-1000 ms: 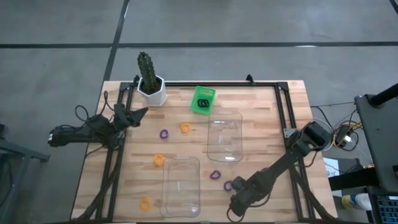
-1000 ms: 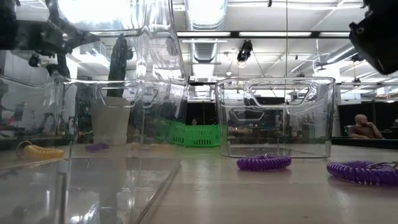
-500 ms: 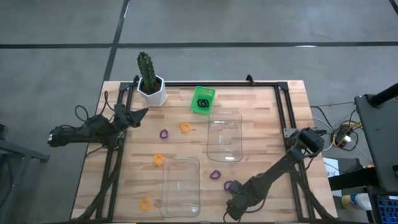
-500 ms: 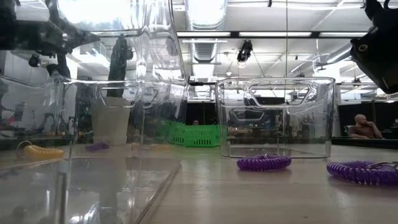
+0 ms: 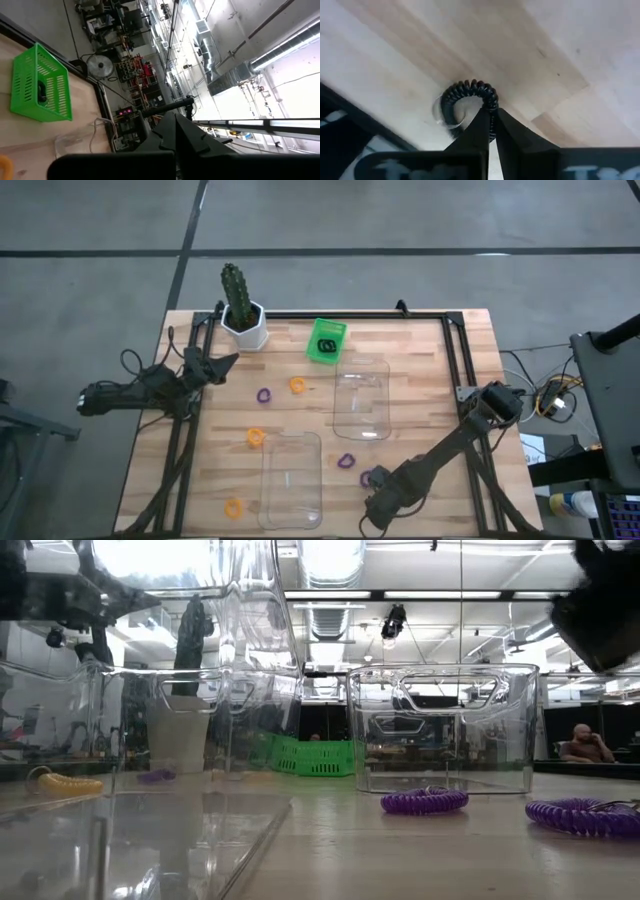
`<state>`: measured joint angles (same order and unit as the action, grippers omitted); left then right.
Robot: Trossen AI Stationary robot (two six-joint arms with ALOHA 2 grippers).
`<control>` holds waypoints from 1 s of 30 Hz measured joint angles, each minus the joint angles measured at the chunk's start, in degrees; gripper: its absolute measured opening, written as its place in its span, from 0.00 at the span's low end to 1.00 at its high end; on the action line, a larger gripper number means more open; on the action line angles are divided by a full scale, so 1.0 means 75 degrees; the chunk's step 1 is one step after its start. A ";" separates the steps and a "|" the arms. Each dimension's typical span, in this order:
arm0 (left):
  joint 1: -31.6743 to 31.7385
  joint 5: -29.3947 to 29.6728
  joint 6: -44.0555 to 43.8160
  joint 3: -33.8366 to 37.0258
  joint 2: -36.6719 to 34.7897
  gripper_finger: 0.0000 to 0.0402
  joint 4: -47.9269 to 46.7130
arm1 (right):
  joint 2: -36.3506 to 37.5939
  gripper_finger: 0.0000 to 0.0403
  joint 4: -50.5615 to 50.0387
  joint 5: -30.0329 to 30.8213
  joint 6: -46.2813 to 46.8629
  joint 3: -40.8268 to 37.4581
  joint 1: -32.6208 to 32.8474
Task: Sort spring keychains
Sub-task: Put the black spring keychain into the green bin
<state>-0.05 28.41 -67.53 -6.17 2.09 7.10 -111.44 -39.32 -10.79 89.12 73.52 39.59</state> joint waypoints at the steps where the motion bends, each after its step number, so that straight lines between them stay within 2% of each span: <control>1: 0.0000 0.0004 0.0000 0.0000 0.0000 0.00 -0.0006 | 0.0153 0.03 -0.0028 0.0050 0.0000 0.0027 -0.0015; 8: 0.0003 0.0000 0.0003 0.0000 0.0000 0.00 -0.0010 | 0.1189 0.02 -0.0150 0.0266 -0.0140 0.0237 -0.0224; 17: 0.0003 0.0000 0.0020 0.0000 0.0000 0.00 -0.0033 | 0.2571 0.03 -0.0656 0.2288 -0.0410 0.0375 -0.1081; 21: 0.0006 -0.0003 -0.0014 0.0000 0.0005 0.00 -0.0058 | 0.3080 0.03 -0.1034 0.2846 -0.0921 0.0369 -0.1877; 30: 0.0006 -0.0027 -0.0017 0.0000 0.0009 0.00 -0.0051 | 0.3632 0.03 -0.1144 0.2831 -0.3388 0.0366 -0.4478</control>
<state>-0.01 28.21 -67.66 -6.17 2.15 6.72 -84.19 -47.90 10.44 63.71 76.27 6.00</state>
